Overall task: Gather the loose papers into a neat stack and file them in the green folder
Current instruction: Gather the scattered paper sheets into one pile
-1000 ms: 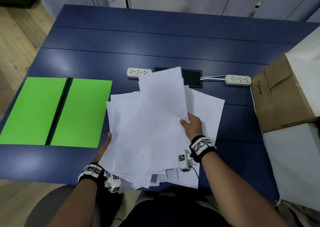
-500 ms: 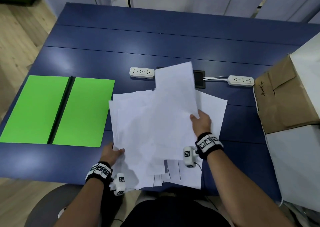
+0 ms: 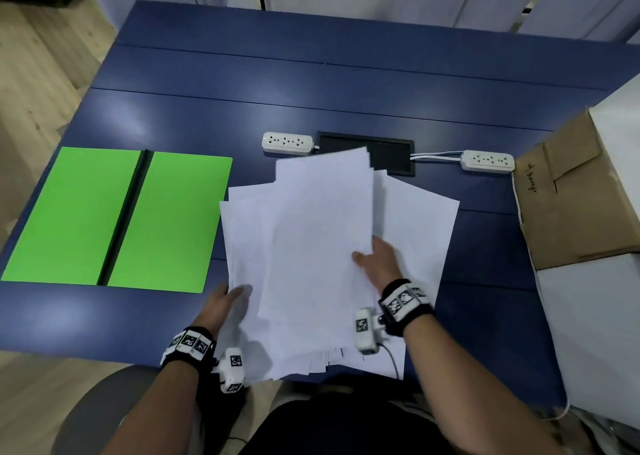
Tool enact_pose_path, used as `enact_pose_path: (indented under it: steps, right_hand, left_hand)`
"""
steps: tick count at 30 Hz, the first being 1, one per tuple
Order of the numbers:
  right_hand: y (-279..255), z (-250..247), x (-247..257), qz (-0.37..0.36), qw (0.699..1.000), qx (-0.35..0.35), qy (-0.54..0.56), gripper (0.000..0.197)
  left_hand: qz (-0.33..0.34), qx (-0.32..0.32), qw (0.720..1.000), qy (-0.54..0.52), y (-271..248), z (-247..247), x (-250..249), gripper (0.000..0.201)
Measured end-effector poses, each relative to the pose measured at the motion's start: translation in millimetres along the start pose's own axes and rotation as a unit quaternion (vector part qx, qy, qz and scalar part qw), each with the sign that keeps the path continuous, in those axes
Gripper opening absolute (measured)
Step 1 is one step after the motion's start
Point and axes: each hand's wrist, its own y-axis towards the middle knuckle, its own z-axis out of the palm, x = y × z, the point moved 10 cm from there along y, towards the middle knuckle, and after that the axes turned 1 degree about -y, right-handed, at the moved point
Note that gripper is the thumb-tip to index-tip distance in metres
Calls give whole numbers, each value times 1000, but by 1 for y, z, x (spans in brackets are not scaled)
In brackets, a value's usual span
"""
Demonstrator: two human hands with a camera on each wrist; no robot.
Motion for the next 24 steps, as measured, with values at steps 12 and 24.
enact_pose_path:
  steps: [12, 24]
  right_hand:
    - [-20, 118, -23, -10, 977, 110, -183, 38]
    - [-5, -72, -109, 246, 929, -260, -94, 53]
  left_hand:
    - [35, 16, 999, 11, 13, 2, 4, 43]
    - [22, -26, 991, 128, 41, -15, 27, 47]
